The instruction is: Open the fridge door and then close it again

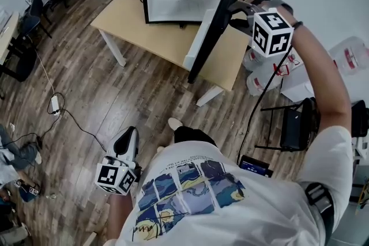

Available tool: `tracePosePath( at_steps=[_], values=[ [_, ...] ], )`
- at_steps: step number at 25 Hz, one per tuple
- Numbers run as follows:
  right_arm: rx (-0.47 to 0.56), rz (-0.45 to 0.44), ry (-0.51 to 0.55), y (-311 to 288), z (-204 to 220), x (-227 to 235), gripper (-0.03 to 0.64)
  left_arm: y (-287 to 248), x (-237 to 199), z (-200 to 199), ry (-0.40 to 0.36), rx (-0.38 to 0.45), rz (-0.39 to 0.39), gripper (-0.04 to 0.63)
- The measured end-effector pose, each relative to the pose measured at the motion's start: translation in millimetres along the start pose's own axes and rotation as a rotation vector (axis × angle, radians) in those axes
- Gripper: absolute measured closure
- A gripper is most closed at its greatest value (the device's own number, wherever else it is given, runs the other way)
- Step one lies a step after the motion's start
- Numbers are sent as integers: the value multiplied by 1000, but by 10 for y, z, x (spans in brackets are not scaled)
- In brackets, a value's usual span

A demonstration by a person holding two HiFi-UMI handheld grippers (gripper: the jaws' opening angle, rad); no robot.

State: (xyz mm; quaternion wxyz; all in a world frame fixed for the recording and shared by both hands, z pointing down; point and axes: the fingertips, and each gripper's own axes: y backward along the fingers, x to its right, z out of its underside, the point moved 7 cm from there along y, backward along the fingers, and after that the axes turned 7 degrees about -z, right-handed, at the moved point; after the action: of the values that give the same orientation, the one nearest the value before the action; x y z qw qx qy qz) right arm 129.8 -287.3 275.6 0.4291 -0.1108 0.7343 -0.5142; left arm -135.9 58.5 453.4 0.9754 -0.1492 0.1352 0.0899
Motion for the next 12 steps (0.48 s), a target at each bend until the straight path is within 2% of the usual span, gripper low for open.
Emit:
tracePosePath(
  at_steps=[12],
  values=[
    [73, 3, 16, -271, -316, 507, 563, -77, -126, -82, 14, 17, -85, 565]
  ],
)
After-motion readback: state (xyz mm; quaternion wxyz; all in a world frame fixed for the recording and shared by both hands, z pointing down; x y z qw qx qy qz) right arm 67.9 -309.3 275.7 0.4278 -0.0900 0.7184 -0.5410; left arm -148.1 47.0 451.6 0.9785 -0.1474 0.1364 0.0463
